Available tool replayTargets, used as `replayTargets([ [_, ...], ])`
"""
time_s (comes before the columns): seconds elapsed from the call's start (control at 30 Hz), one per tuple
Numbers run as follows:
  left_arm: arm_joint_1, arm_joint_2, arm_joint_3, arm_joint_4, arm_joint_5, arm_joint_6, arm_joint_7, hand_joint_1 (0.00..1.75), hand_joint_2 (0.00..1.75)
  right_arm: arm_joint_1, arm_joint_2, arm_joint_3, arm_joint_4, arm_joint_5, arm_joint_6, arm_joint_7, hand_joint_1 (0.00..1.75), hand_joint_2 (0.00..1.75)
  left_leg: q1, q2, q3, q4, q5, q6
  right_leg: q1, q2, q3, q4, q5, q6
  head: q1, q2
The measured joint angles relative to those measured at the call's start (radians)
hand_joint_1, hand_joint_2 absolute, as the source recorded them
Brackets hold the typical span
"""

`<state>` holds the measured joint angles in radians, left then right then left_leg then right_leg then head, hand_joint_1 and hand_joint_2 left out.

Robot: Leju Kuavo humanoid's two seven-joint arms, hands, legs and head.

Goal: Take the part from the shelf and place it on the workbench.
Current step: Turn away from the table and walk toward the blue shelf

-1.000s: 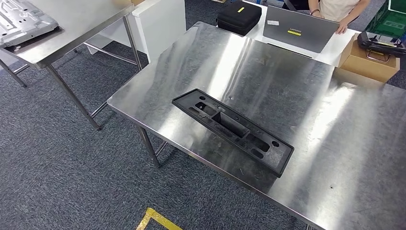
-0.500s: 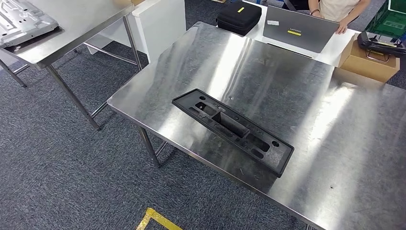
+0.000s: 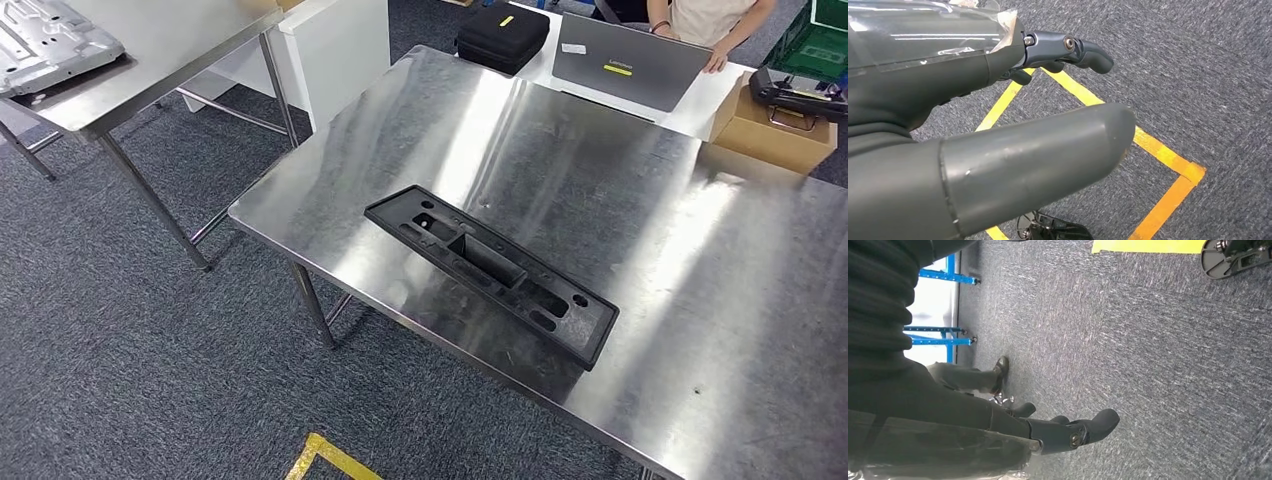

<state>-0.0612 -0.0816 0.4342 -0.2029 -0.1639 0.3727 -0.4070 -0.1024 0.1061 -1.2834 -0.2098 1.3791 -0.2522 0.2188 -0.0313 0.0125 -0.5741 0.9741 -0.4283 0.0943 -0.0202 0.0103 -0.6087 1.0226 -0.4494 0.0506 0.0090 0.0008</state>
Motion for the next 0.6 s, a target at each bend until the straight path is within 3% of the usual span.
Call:
replayTargets([
  [0.1,0.002,0.002,0.0,0.0,-0.002,-0.011,-0.011,0.0,0.0,0.001,0.0,0.0,0.0,-0.006,-0.006,0.002,0.0,1.75,0.002,0.004,-0.007,-0.001,0.006,0.005,0.0,-0.001,-0.082,0.204,-0.108,-0.015,0.006,0.0],
  [0.13,0.003,0.002,0.0,0.0,-0.002,-0.013,-0.015,0.0,0.0,0.002,0.0,0.0,0.0,-0.008,-0.007,0.002,0.0,1.75,0.002,0.005,-0.01,-0.001,0.007,0.004,0.001,-0.001,-0.096,0.25,-0.128,-0.014,0.006,0.0],
  [0.17,0.003,0.003,0.0,0.0,-0.001,-0.015,-0.018,0.0,0.0,0.003,0.001,0.0,0.0,-0.009,-0.008,0.002,0.0,1.75,0.002,0.005,-0.013,0.0,0.009,0.003,0.001,-0.002,-0.089,0.256,-0.132,-0.009,0.006,0.0],
  [0.2,0.004,0.003,0.0,0.0,0.0,-0.016,-0.021,0.0,0.0,0.004,0.0,0.0,0.0,-0.009,-0.009,0.002,0.0,1.75,0.002,0.006,-0.014,0.001,0.011,0.001,0.002,-0.002,-0.059,0.219,-0.121,-0.004,0.006,0.0],
  [0.23,0.004,0.003,0.0,0.0,0.001,-0.017,-0.022,0.0,0.0,0.005,0.0,0.0,0.0,-0.009,-0.011,0.002,0.0,1.75,0.002,0.006,-0.016,0.003,0.012,-0.001,0.003,-0.004,-0.008,0.144,-0.101,0.001,0.007,0.0],
  [0.3,0.004,0.003,0.0,0.0,0.002,-0.017,-0.024,0.0,0.0,0.002,0.0,0.0,0.0,-0.008,-0.016,0.002,0.0,1.75,0.001,0.006,-0.016,0.009,0.012,-0.008,0.009,-0.013,0.078,-0.001,-0.064,-0.004,0.004,0.0],
  [0.33,0.003,0.004,0.0,0.0,0.002,-0.016,-0.024,0.0,0.0,0.001,0.0,0.0,0.001,-0.007,-0.018,0.002,0.0,1.75,0.0,0.007,-0.015,0.012,0.011,-0.014,0.012,-0.017,0.1,-0.042,-0.053,-0.012,0.003,0.0],
  [0.4,0.003,0.005,0.0,0.0,0.003,-0.014,-0.025,0.0,0.0,-0.001,0.001,0.0,0.001,-0.006,-0.02,0.002,0.0,1.75,0.001,0.008,-0.014,0.013,0.011,-0.027,0.018,-0.017,0.103,-0.056,-0.044,-0.028,0.0,0.0],
  [0.47,0.003,0.008,0.0,0.0,0.003,-0.01,-0.024,0.0,0.0,-0.002,0.003,0.0,0.001,-0.005,-0.021,0.001,0.0,1.75,0.005,0.004,-0.02,0.024,0.003,-0.04,0.008,-0.016,0.104,-0.058,-0.034,-0.042,-0.001,0.0],
  [0.53,0.004,0.01,0.0,0.0,0.004,-0.007,-0.022,0.0,0.0,-0.002,0.005,0.002,0.002,-0.004,-0.021,0.002,0.0,1.75,0.014,-0.005,-0.049,0.094,-0.051,-0.058,-0.002,-0.016,0.104,-0.059,-0.024,-0.055,-0.006,0.0],
  [0.6,0.006,0.011,0.0,0.0,0.004,-0.006,-0.022,0.0,0.0,-0.001,0.004,0.003,0.002,-0.004,-0.021,0.002,0.0,1.75,0.027,-0.01,-0.102,0.23,-0.133,-0.078,-0.002,-0.015,0.098,-0.058,-0.02,-0.06,-0.012,0.0],
])
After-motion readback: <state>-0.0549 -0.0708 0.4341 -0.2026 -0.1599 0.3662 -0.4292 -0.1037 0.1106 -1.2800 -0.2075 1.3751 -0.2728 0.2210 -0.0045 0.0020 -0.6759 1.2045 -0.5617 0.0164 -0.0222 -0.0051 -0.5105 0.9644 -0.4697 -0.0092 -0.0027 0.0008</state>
